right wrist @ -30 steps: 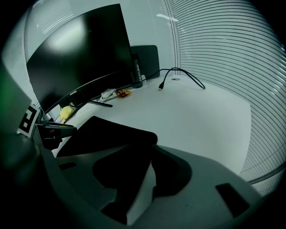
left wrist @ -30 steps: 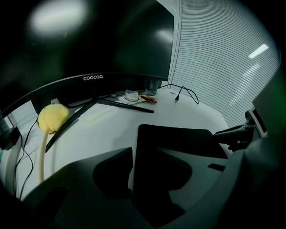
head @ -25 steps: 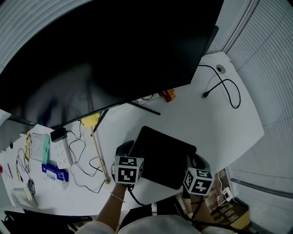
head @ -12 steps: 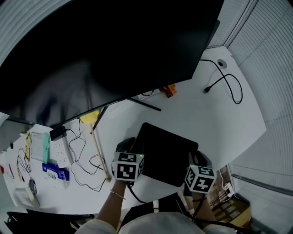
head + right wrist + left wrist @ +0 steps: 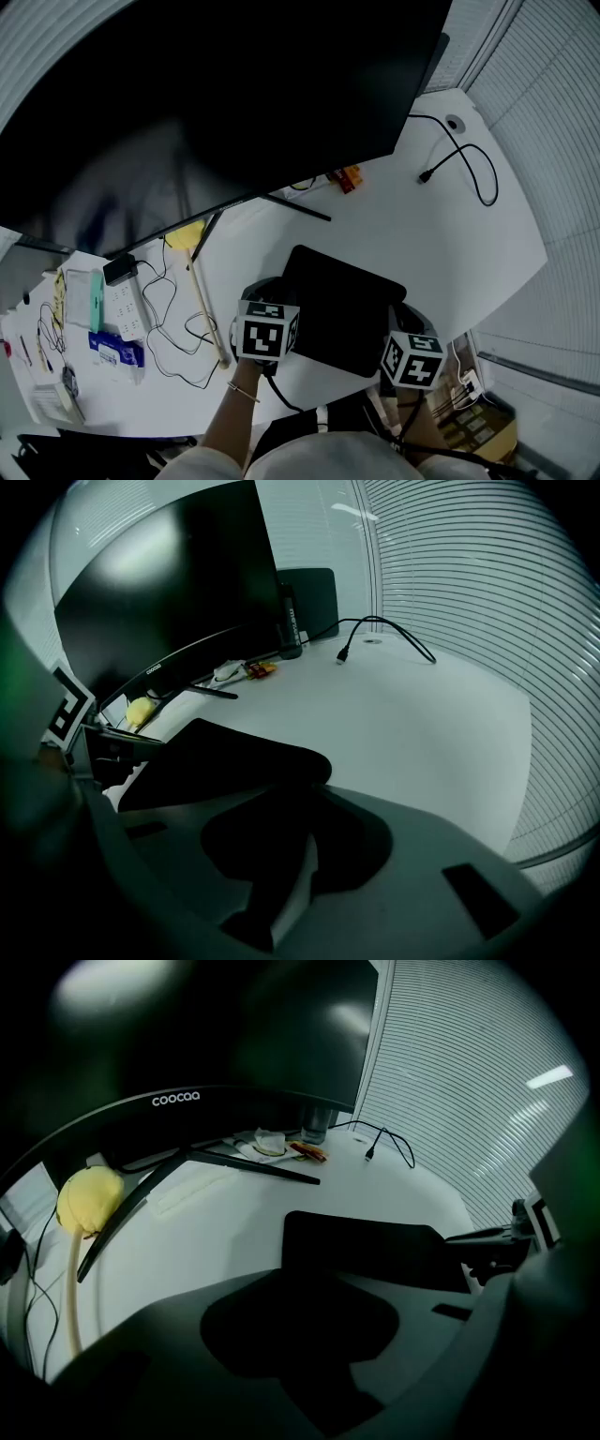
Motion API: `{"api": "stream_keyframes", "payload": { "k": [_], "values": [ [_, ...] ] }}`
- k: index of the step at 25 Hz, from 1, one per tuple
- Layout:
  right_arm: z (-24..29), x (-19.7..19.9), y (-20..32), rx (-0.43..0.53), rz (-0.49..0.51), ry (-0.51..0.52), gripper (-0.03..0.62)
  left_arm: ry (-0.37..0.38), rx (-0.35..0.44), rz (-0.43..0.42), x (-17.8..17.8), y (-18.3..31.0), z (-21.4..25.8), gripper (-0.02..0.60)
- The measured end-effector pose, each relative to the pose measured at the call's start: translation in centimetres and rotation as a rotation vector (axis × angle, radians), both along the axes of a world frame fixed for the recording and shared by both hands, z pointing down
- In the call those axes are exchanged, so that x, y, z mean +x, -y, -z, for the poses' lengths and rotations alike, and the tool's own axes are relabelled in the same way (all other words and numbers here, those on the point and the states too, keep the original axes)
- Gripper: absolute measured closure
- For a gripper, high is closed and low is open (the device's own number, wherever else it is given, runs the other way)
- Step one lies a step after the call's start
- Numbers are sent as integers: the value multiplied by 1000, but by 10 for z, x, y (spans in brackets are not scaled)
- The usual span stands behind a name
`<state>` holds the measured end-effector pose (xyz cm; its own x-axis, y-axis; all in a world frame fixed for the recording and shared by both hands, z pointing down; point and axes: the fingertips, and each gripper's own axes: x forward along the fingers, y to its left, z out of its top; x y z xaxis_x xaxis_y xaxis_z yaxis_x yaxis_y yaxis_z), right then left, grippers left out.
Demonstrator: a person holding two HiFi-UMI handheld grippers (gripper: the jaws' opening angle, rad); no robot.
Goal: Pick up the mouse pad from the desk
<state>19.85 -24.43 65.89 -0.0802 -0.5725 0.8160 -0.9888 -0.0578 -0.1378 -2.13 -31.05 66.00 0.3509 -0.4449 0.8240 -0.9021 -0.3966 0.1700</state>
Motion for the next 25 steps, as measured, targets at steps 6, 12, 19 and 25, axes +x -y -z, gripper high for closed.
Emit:
{"api": "stream_keyframes", "payload": {
  "k": [6, 12, 19, 25],
  "values": [
    [0, -4, 1, 1, 27, 10, 531, -29, -18, 2, 4, -5, 1, 531],
    [0, -5, 1, 4, 26, 32, 537, -27, -13, 5, 4, -6, 3, 537],
    [10, -7, 3, 18, 34, 50, 539, -49, 1, 15, 3, -11, 14, 540],
    [28, -6, 0, 47, 29, 65, 539, -66, 39, 13, 7, -14, 34, 540]
  ]
}}
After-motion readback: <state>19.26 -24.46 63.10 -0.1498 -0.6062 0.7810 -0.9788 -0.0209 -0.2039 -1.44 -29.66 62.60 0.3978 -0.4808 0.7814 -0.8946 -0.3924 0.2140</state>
